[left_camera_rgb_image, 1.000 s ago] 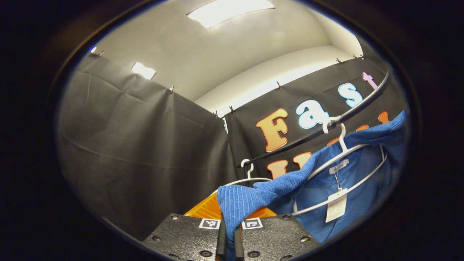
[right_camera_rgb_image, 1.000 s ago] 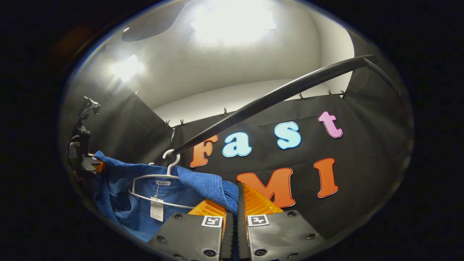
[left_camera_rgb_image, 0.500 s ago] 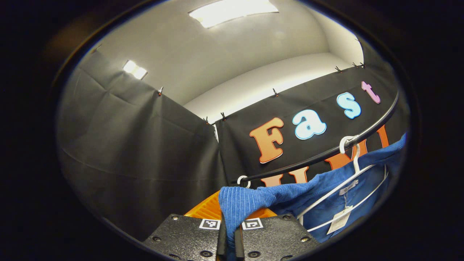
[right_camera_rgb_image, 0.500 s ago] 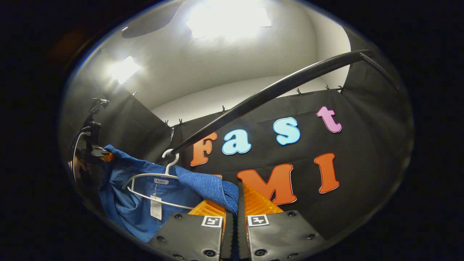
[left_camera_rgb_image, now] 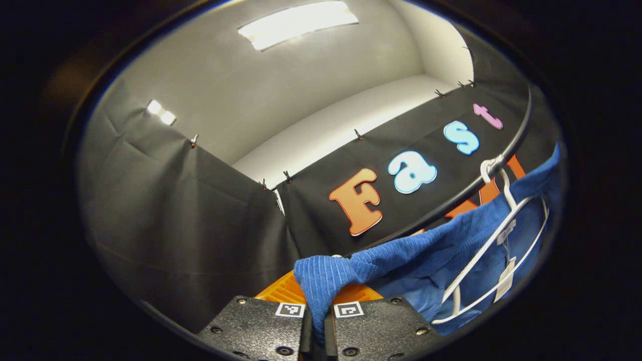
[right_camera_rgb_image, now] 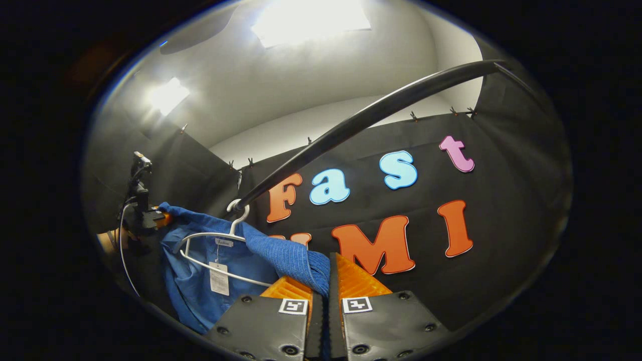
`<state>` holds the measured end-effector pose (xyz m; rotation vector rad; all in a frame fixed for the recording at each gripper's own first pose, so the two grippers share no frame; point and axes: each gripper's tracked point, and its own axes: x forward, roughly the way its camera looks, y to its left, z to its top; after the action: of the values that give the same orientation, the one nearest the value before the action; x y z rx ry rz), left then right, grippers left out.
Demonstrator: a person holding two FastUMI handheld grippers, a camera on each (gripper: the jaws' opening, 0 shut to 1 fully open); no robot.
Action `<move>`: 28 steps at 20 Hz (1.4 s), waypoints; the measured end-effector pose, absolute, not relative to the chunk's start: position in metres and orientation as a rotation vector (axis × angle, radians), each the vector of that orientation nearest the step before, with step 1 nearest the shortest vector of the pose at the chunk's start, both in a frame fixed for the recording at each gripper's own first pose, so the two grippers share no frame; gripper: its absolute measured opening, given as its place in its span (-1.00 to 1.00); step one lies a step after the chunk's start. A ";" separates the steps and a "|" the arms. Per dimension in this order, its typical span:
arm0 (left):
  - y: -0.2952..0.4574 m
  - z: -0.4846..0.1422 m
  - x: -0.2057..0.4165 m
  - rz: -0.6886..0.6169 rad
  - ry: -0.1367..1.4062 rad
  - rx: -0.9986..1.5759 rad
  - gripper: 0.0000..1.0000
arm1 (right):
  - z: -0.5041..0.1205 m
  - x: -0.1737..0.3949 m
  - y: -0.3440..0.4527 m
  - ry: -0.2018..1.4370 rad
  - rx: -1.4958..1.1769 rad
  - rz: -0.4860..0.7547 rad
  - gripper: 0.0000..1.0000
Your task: Grasp the clothes on the hanger with both hands and then place them into the laundry hamper below.
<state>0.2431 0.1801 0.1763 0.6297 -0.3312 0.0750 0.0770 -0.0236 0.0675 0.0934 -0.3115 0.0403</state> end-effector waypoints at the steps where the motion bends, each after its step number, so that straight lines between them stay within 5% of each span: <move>1: 0.180 0.169 0.250 0.080 -0.325 0.687 -0.84 | 0.068 0.076 -0.023 -0.311 0.087 0.041 -0.76; 4: 0.186 0.133 0.266 0.069 -0.291 0.785 -0.84 | 0.070 0.075 -0.020 -0.312 0.070 0.034 -0.77; 14: 0.194 -0.021 0.241 0.025 -0.077 0.523 -0.84 | 0.070 0.091 -0.008 -0.299 0.020 0.012 -0.77; 28: 0.126 -0.042 0.187 -0.004 -0.060 0.446 -0.84 | 0.036 0.132 -0.110 -0.202 -0.007 -0.239 -0.76</move>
<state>0.1872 0.1265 -0.0424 0.4464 -0.0595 -0.0035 0.1322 -0.1101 0.0360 -0.0068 -0.2019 -0.2386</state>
